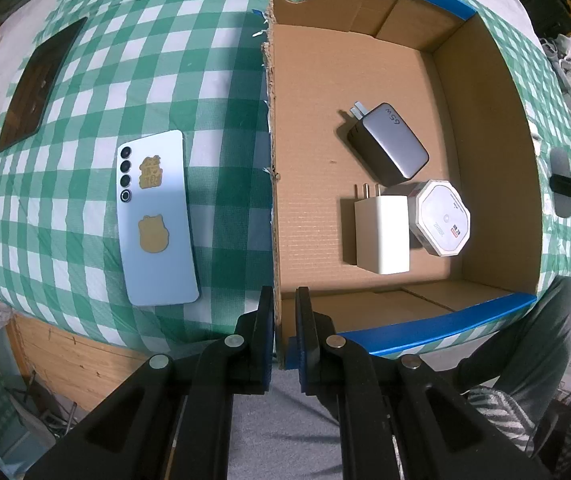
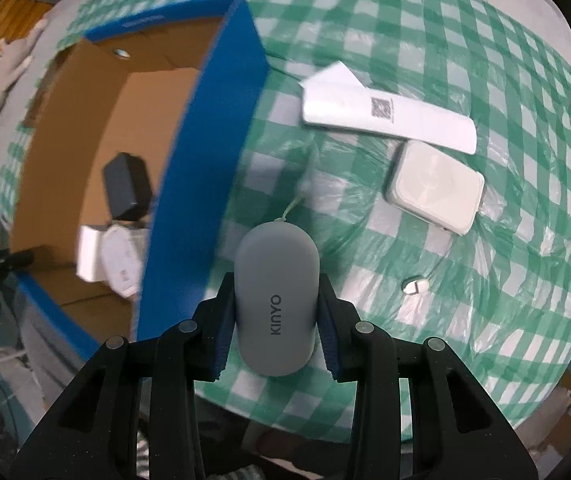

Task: Flip cup upside down
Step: 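Lift the mouse with the right gripper and carry it into the box, then open the right gripper to drop the mouse beside the black charger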

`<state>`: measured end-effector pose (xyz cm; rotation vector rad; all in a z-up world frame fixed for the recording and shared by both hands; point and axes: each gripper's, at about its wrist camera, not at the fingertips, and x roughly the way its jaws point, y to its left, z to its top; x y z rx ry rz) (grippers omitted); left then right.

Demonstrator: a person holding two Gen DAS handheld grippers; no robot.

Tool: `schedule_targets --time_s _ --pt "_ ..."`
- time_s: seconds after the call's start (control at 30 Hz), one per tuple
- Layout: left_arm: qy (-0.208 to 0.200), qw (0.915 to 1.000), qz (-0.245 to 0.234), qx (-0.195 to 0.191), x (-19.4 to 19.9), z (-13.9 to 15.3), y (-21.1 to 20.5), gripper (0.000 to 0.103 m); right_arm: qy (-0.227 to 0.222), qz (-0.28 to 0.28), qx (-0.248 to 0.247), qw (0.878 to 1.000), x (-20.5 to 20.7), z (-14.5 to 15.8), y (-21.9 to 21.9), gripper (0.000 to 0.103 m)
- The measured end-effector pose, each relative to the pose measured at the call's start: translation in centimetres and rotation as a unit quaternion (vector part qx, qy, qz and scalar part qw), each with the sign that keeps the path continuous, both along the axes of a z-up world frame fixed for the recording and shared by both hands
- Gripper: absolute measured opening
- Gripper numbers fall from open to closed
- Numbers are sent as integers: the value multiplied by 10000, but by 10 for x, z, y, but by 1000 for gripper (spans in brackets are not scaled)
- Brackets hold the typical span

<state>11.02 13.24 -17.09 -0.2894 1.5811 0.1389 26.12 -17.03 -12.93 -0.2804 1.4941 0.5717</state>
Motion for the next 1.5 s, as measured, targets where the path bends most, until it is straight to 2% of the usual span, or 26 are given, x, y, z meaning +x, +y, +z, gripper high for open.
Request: schedule_targets --time_s 0.07,0.13,0.33,0.77,0.93,1.1,1.33,1.5 --pt "-3 10000 -8 3 0 0 0 8 -49 55 89 9999 -10 18 3 37" --pt "-4 10000 -7 7 0 0 0 8 -87 92 163 9998 -13 23 3 37" --pt "-7 10000 -15 11 1 0 0 8 -247 250 350 9988 -30 60 32 37" --pt "1 10000 -16 28 1 1 1 8 -470 860 722 9926 -46 91 108 37" --pt "0 10000 -40 64 2 2 0 8 -428 1011 614 9921 -48 77 137 37" --pt "-20 10000 -33 46 1 3 0 8 -234 968 400 9942 -42 38 159 37" --pt "-28 10000 -25 35 0 3 1 8 25 864 63 9962 -33 -14 170 37" --pt "-36 10000 -26 26 0 3 1 8 124 799 -39 9967 -33 -33 167 37"
